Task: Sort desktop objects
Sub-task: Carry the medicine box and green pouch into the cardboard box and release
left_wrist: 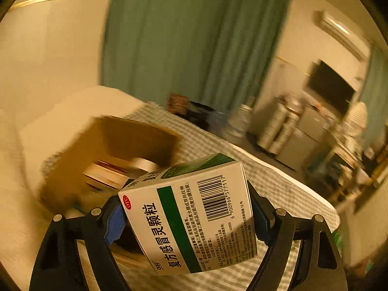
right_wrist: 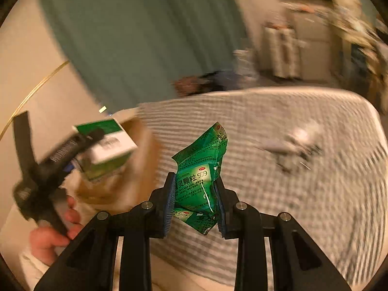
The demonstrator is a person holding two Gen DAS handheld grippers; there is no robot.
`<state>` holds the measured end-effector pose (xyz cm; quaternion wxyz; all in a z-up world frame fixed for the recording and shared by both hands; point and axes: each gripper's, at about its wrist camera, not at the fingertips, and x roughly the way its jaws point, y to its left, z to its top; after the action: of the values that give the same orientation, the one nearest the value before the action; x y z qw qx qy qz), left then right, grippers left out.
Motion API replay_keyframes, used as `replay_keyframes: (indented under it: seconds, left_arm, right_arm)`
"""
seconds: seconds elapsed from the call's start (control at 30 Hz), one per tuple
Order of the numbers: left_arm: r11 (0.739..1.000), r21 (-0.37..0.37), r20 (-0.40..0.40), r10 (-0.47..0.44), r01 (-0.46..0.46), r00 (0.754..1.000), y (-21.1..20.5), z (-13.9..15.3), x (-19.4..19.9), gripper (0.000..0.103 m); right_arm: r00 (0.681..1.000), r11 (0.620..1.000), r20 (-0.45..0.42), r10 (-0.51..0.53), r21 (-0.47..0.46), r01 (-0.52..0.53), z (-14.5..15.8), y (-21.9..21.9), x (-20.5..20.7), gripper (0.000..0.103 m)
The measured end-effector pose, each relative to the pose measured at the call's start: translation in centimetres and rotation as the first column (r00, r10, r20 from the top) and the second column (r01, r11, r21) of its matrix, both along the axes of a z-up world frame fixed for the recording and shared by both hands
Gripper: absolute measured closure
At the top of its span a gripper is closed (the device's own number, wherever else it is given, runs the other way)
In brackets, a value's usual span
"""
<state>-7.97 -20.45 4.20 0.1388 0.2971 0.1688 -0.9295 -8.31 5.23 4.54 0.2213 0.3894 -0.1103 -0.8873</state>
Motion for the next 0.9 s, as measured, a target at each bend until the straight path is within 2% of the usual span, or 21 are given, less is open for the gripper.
replay_keyframes:
  seconds: [0.07, 0.2, 0.3, 0.4, 0.43, 0.47, 0.5, 0.53, 0.63, 0.73, 0.83, 0.9]
  left_arm:
    - [0.996, 0.006, 0.017, 0.083, -0.083, 0.996, -3.9, -0.7, 0.5, 0.017]
    - [0.983, -0.026, 0.079, 0.182, -0.181, 0.98, -8.0, -2.8, 0.5, 0.017]
    - [0.98, 0.017, 0.106, 0.193, -0.196, 0.975, -9.2, -4.5, 0.0, 0.017]
    - [0.979, 0.037, 0.122, 0.193, -0.199, 0.974, -9.9, -5.3, -0.6, 0.016]
    - [0.979, 0.037, 0.133, 0.192, -0.198, 0.972, -9.9, -5.4, -0.8, 0.014]
    - [0.979, 0.033, 0.15, 0.193, -0.2, 0.97, -9.9, -5.5, -1.1, 0.009]
    - [0.976, 0.027, 0.167, 0.21, -0.217, 0.963, -10.0, -5.5, -1.0, 0.002]
    - [0.971, 0.017, 0.167, 0.233, -0.239, 0.958, -10.0, -5.2, -0.7, 0.0]
    - [0.962, 0.022, 0.142, 0.267, -0.272, 0.953, -9.9, -4.3, 0.1, 0.0]
    - [0.964, 0.055, 0.116, 0.253, -0.261, 0.96, -9.0, -3.3, 0.2, 0.0]
    - [0.978, 0.033, 0.086, 0.203, -0.206, 0.975, -6.7, -2.2, 0.0, 0.0]
    - [0.992, 0.004, 0.088, 0.125, -0.125, 0.988, -3.6, -1.8, -1.3, 0.0]
  right_arm:
    - [0.995, 0.995, -0.015, 0.102, 0.003, -0.102, 1.3, -5.1, -1.8, 0.074]
    - [0.976, 0.976, 0.011, 0.217, -0.015, -0.217, 1.3, -13.4, -5.3, 0.074]
    - [0.956, 0.958, 0.069, 0.285, -0.056, -0.281, 0.7, -18.6, -7.8, 0.074]
    - [0.942, 0.948, 0.1, 0.319, -0.042, -0.316, 0.3, -22.4, -9.6, 0.072]
    - [0.936, 0.943, 0.119, 0.332, -0.044, -0.329, 0.1, -23.4, -10.0, 0.064]
    - [0.938, 0.946, 0.13, 0.323, -0.04, -0.32, -0.2, -24.0, -10.8, 0.037]
    - [0.946, 0.955, 0.129, 0.296, -0.031, -0.295, 0.0, -24.0, -11.0, 0.024]
    - [0.956, 0.963, 0.115, 0.269, -0.03, -0.267, 0.2, -23.6, -11.1, 0.016]
    - [0.973, 0.973, 0.066, 0.222, -0.081, -0.217, 1.3, -21.5, -10.8, 0.016]
    - [0.989, 0.988, 0.037, 0.143, -0.068, -0.141, 2.1, -17.5, -10.1, 0.016]
    - [0.999, 0.997, 0.006, 0.045, -0.062, -0.044, 1.8, -11.7, -8.8, 0.016]
    - [0.999, 0.998, 0.009, -0.049, -0.047, 0.05, 0.8, -6.8, -7.6, 0.016]
